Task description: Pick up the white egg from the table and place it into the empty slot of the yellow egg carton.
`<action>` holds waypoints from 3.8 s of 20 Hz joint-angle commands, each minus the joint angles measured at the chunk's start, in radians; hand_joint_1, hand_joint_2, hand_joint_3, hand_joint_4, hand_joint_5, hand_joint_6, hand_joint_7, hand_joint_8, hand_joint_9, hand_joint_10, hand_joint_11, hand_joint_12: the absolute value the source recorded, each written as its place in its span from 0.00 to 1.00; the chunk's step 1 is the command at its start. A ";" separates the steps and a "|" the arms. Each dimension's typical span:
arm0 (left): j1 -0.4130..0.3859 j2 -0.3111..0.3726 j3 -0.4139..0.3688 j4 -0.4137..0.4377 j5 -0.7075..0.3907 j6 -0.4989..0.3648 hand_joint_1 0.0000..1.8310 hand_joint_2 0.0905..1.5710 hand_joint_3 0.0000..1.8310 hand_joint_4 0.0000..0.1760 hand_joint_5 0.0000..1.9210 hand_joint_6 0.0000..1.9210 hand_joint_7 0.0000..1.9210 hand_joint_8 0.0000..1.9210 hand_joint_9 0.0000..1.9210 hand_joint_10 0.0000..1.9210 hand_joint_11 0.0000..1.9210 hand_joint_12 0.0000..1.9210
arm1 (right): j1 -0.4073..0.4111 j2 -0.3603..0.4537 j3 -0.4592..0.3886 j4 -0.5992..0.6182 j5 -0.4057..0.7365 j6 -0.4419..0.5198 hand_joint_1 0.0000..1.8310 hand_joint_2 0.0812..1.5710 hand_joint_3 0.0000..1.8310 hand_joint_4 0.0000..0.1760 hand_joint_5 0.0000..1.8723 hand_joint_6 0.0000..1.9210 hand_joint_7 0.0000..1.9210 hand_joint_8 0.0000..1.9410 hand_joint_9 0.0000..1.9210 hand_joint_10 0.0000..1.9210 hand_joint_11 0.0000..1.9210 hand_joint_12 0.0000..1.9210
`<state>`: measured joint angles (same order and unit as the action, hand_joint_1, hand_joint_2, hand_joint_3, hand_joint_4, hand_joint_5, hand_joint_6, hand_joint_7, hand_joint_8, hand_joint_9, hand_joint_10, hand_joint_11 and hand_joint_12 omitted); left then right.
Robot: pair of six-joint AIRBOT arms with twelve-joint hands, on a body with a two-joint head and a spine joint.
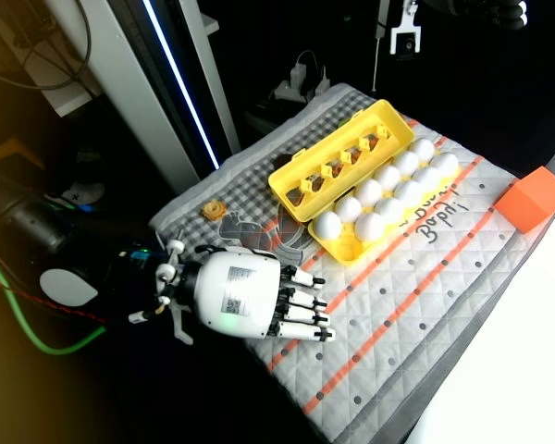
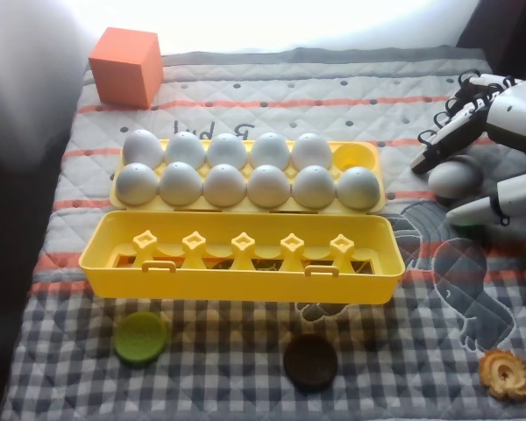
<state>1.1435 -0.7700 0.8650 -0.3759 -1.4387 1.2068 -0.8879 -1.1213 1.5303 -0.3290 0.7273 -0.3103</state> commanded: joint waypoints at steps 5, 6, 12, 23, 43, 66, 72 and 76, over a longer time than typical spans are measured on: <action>-0.005 0.003 0.001 0.007 -0.132 -0.005 0.00 0.39 0.00 0.57 0.00 0.00 0.00 0.00 0.00 0.00 0.00 0.00 | 0.016 0.007 0.000 0.040 0.101 0.008 0.57 0.61 0.00 0.00 0.47 0.00 0.47 0.01 0.41 0.01 0.20 0.23; -0.005 0.003 0.001 0.007 -0.132 -0.005 0.00 0.39 0.00 0.58 0.00 0.00 0.00 0.00 0.00 0.00 0.00 0.00 | 0.016 0.007 0.000 0.040 0.101 0.008 0.57 0.61 0.00 0.00 0.47 0.00 0.47 0.00 0.42 0.00 0.22 0.22; -0.003 0.004 0.000 0.007 -0.132 -0.005 0.00 0.39 0.00 0.60 0.00 0.00 0.00 0.00 0.00 0.00 0.00 0.00 | 0.022 0.013 -0.005 0.040 0.107 0.007 0.60 0.63 0.00 0.00 0.49 0.00 0.51 0.00 0.50 0.00 0.21 0.41; -0.003 0.004 0.000 0.007 -0.132 -0.006 0.00 0.39 0.00 0.61 0.00 0.00 0.00 0.00 0.00 0.00 0.00 0.00 | 0.035 0.041 -0.035 0.039 0.125 -0.006 0.63 0.69 0.00 0.00 0.52 0.51 0.53 0.00 0.52 0.00 0.19 0.53; -0.004 0.004 0.002 0.006 -0.128 -0.006 0.00 0.39 0.00 0.59 0.00 0.00 0.00 0.00 0.00 0.00 0.00 0.00 | 0.114 0.043 -0.061 -0.008 0.173 -0.009 0.62 0.67 0.00 0.00 0.56 0.43 0.53 0.00 0.48 0.00 0.15 0.58; -0.004 0.015 -0.005 0.008 -0.137 -0.006 0.00 0.39 0.00 0.61 0.00 0.00 0.00 0.00 0.00 0.00 0.00 0.00 | 0.193 -0.049 -0.005 -0.035 0.193 0.008 0.61 0.68 0.00 0.00 0.54 0.48 0.52 0.00 0.50 0.00 0.35 0.22; -0.003 0.022 -0.008 0.008 -0.142 -0.006 0.00 0.39 0.00 0.63 0.00 0.00 0.00 0.00 0.00 0.00 0.00 0.00 | 0.210 -0.079 0.012 -0.035 0.196 0.008 0.59 0.68 0.00 0.00 0.52 0.42 0.48 0.00 0.47 0.00 0.37 0.16; -0.003 0.023 -0.009 0.008 -0.142 -0.006 0.00 0.40 0.00 0.58 0.00 0.00 0.00 0.00 0.00 0.00 0.00 0.00 | 0.217 -0.091 0.017 -0.038 0.196 0.008 0.60 0.64 0.00 0.00 0.46 0.02 0.47 0.00 0.46 0.00 0.39 0.15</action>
<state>1.1458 -0.7536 0.8566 -0.3748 -1.4574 1.2064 -0.6880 -1.2118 1.5433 -0.4091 0.8173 -0.3096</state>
